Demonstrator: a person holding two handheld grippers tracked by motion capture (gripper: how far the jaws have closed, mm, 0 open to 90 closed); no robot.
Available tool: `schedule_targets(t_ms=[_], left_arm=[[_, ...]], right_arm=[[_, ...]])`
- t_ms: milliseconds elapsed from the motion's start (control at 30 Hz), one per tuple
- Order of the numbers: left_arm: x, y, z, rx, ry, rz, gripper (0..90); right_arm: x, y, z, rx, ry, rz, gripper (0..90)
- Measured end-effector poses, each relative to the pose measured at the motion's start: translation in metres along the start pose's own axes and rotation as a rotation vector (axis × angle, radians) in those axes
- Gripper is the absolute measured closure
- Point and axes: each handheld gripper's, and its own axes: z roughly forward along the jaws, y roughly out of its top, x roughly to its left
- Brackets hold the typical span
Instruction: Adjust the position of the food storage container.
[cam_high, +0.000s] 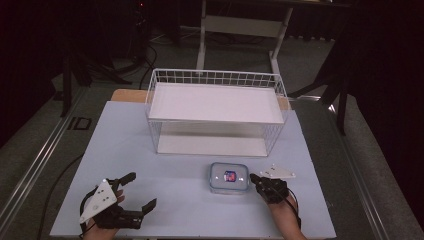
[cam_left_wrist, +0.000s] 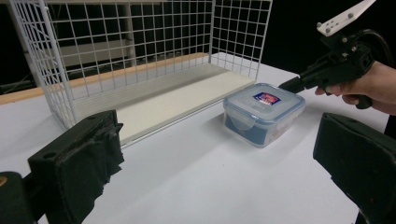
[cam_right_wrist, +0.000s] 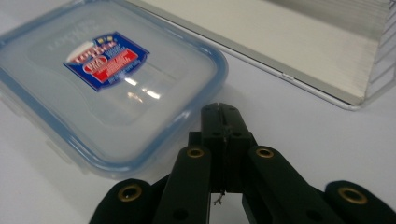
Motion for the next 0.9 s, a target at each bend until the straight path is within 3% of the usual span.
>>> schedule_targets(t_ms=[433, 733, 900], left_arm=[[0.000, 0.000, 0.000, 0.002, -0.002, 0.002, 2.0], [0.000, -0.001, -0.001, 0.005, -0.004, 0.000, 1.9], [-0.001, -0.001, 0.000, 0.006, -0.008, -0.006, 1.9]], right_arm=[[0.001, 0.001, 0.010, 0.013, 0.010, 0.038, 90.0], [0.018, 0.007, 0.018, 0.013, 0.050, 0.040, 90.0], [0.029, 0.012, 0.024, 0.018, 0.067, 0.018, 90.0]])
